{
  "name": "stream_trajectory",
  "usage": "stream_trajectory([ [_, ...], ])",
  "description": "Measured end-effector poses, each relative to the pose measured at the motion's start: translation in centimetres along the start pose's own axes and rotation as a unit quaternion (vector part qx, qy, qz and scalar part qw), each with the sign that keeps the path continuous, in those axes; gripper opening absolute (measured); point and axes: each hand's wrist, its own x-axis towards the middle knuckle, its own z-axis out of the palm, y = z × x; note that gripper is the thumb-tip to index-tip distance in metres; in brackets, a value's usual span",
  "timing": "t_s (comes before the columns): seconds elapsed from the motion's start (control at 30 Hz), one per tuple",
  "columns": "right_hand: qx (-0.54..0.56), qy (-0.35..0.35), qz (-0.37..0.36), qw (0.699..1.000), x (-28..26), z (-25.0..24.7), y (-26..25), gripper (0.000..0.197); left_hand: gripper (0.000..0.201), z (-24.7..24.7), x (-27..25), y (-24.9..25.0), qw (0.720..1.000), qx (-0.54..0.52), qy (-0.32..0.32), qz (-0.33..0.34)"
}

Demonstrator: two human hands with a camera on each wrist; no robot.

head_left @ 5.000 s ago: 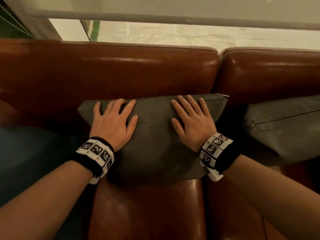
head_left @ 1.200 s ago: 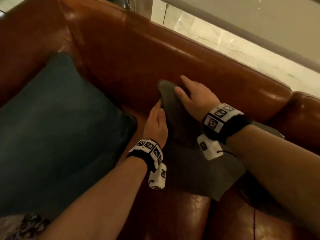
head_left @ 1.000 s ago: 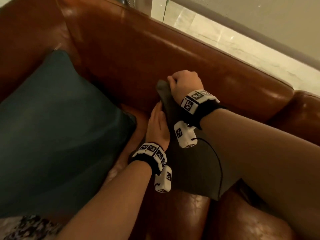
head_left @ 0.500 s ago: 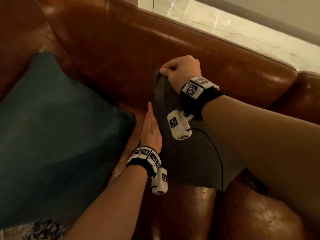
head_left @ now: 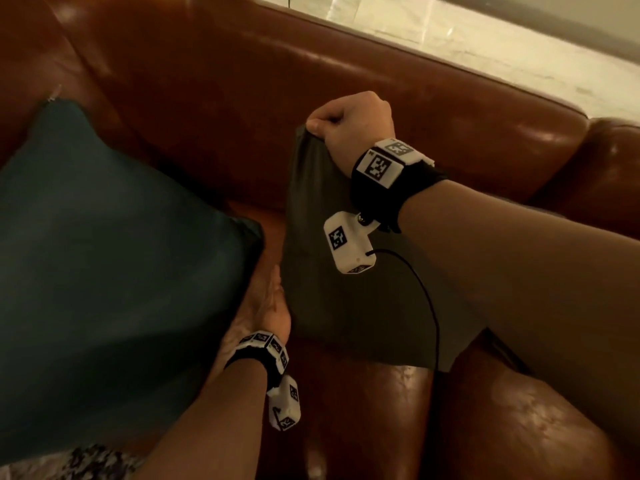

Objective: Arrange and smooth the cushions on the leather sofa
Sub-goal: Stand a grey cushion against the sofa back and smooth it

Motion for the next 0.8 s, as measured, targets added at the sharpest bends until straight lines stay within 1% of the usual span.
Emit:
stream_trajectory([
  [0.03, -0.01, -0.006, -0.003, 1.0, -0.1, -0.3, 0.0, 0.014, 0.051, -0.3, -0.4, -0.5, 0.997, 0.076, 0.015, -0.019],
  [0.07, -0.025, -0.011, -0.006, 1.0, -0.1, -0.5, 0.0, 0.016, 0.053, -0.6, -1.0, -0.8, 0.989, 0.131, 0.043, -0.048],
  [0.1, -0.043, -0.014, -0.013, 0.999, -0.4, -0.8, 0.2, 0.02, 0.054, -0.7, -1.1, -2.3, 0.98, 0.174, 0.067, -0.068],
  [0.17, -0.095, -0.027, -0.039, 0.994, -1.5, -0.8, 1.0, 0.037, 0.052, -1.0, -2.9, -2.5, 0.974, 0.16, 0.121, -0.11],
  [0.2, -0.13, -0.054, -0.055, 0.988, -2.4, -0.6, 1.5, 0.047, 0.05, -0.9, -3.3, -2.2, 0.97, 0.165, 0.135, -0.114],
  [0.23, -0.167, -0.09, -0.066, 0.98, -3.6, -0.3, 1.9, 0.055, 0.048, -0.9, -3.0, -1.7, 0.967, 0.151, 0.146, -0.144],
  [0.27, -0.203, -0.12, -0.071, 0.969, -5.0, 0.1, 2.4, 0.06, 0.048, -0.9, -2.2, -1.3, 0.965, 0.112, 0.142, -0.192],
  [0.3, -0.237, -0.136, -0.076, 0.959, -6.2, 0.5, 2.9, 0.063, 0.049, -1.0, -1.0, -1.2, 0.962, 0.071, 0.14, -0.224],
  [0.33, -0.264, -0.135, -0.085, 0.951, -7.3, 0.9, 3.5, 0.064, 0.049, -1.2, 0.0, -1.2, 0.96, 0.045, 0.121, -0.25],
  [0.4, -0.297, -0.112, -0.096, 0.944, -8.8, 1.3, 4.9, 0.063, 0.048, -1.6, 1.6, -2.6, 0.957, 0.048, 0.072, -0.277],
  [0.47, -0.319, -0.098, -0.09, 0.938, -9.3, 1.3, 6.5, 0.062, 0.047, -2.0, 2.5, -3.6, 0.953, 0.033, 0.041, -0.298],
  [0.53, -0.32, -0.075, -0.075, 0.942, -9.6, 0.7, 7.6, 0.063, 0.044, -2.2, 2.6, -3.3, 0.953, 0.013, 0.035, -0.301],
  [0.6, -0.299, -0.043, -0.047, 0.952, -10.0, -0.2, 8.3, 0.061, 0.041, -2.6, 1.9, -1.4, 0.946, 0.059, 0.042, -0.316],
  [0.63, -0.29, -0.027, -0.033, 0.956, -10.3, -0.8, 8.7, 0.061, 0.043, -2.8, 1.1, 0.0, 0.946, 0.089, 0.052, -0.306],
  [0.67, -0.287, -0.013, -0.02, 0.957, -10.7, -1.4, 9.3, 0.06, 0.044, -2.9, 0.1, 1.9, 0.955, 0.104, 0.076, -0.267],
  [0.7, -0.289, -0.003, -0.012, 0.957, -11.2, -1.9, 10.0, 0.06, 0.047, -3.1, -1.0, 3.8, 0.97, 0.098, 0.101, -0.198],
  [0.73, -0.293, 0.004, -0.008, 0.956, -11.9, -2.3, 10.6, 0.06, 0.049, -3.4, -2.4, 6.1, 0.984, 0.065, 0.124, -0.11],
  [0.77, -0.298, 0.009, -0.01, 0.954, -12.5, -2.3, 11.1, 0.059, 0.052, -3.7, -3.5, 8.5, 0.988, 0.017, 0.149, -0.021],
  [0.8, -0.302, 0.013, -0.014, 0.953, -12.9, -2.0, 11.3, 0.059, 0.056, -3.5, -4.0, 10.3, 0.984, -0.02, 0.165, 0.065],
])
